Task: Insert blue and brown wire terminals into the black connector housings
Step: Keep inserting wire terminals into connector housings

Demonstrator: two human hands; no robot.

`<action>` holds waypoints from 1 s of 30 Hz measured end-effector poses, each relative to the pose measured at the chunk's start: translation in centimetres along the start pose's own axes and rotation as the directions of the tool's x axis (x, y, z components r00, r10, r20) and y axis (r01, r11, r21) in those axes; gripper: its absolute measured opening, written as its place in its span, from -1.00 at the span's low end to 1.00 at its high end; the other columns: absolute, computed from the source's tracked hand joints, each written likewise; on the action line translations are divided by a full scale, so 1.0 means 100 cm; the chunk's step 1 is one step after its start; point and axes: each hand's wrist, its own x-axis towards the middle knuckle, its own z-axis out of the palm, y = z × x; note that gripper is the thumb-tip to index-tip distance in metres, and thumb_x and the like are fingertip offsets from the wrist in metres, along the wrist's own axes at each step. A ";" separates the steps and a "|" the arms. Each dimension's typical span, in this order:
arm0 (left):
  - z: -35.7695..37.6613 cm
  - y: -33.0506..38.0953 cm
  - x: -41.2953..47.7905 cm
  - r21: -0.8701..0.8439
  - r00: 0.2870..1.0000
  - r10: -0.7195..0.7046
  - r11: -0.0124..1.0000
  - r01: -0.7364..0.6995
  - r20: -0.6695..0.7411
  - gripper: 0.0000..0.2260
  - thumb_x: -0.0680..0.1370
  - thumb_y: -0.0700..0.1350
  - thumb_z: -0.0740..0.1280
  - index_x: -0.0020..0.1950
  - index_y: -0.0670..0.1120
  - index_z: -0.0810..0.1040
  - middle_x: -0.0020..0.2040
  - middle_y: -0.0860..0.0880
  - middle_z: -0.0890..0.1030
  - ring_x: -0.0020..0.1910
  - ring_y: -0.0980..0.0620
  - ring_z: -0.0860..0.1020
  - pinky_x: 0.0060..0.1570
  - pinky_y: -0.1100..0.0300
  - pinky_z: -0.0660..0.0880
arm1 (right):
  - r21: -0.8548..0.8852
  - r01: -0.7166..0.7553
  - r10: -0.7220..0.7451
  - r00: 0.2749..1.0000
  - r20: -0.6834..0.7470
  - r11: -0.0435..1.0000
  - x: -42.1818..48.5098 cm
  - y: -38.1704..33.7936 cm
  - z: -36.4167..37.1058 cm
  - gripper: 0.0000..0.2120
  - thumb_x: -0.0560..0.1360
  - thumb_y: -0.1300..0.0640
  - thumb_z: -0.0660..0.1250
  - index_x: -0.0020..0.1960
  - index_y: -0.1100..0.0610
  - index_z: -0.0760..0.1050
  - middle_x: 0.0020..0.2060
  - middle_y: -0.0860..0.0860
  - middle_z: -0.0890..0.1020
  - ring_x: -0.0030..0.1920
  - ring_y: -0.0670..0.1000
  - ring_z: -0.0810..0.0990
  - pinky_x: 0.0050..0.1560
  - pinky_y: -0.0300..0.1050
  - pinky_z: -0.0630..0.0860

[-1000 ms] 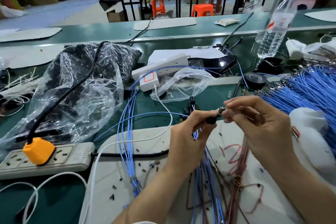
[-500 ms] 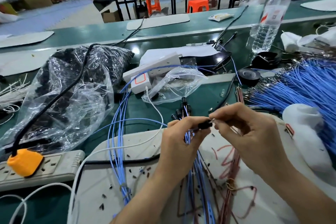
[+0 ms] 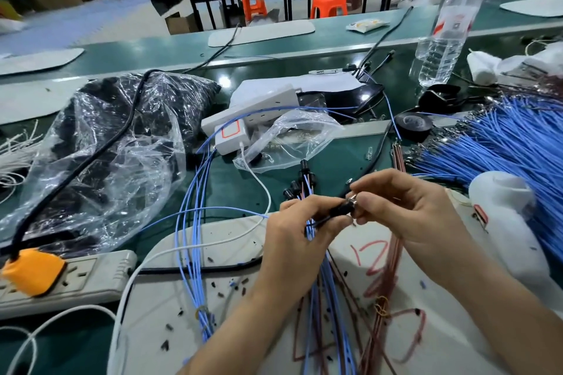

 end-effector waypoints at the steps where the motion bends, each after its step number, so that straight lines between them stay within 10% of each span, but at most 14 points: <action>1: 0.000 0.000 0.000 0.008 1.000 0.007 1.000 -0.007 0.004 -0.85 0.41 -0.07 0.42 -0.05 -0.05 0.66 -0.24 0.33 0.57 -0.18 0.27 0.53 -0.07 0.37 0.42 | -0.013 -0.009 0.009 1.000 -0.001 1.000 0.000 0.001 -0.001 -0.81 0.31 0.18 0.40 -0.11 0.25 0.60 -0.37 0.11 0.64 -0.38 0.00 0.60 -0.28 -0.25 0.56; 11: 0.000 -0.003 0.000 -0.002 0.997 -0.071 0.997 0.071 0.012 -0.85 0.41 -0.03 0.42 -0.07 -0.02 0.66 -0.27 0.24 0.61 -0.18 0.09 0.57 -0.09 0.21 0.48 | -0.210 0.099 -0.087 0.994 0.063 0.973 0.000 0.001 0.000 -0.84 0.36 0.17 0.37 -0.11 0.24 0.58 -0.39 0.12 0.63 -0.40 0.00 0.60 -0.31 -0.25 0.56; 30: 0.003 -0.007 -0.003 -0.002 0.995 0.021 1.000 -0.021 0.100 -0.80 0.37 -0.06 0.47 -0.06 -0.12 0.69 -0.22 0.03 0.68 -0.24 0.14 0.58 -0.15 0.33 0.48 | -0.029 -0.323 0.320 0.917 0.240 0.946 0.007 -0.007 -0.019 -0.89 0.31 0.27 0.38 -0.22 0.33 0.54 -0.36 0.28 0.62 -0.37 0.13 0.65 -0.35 -0.19 0.59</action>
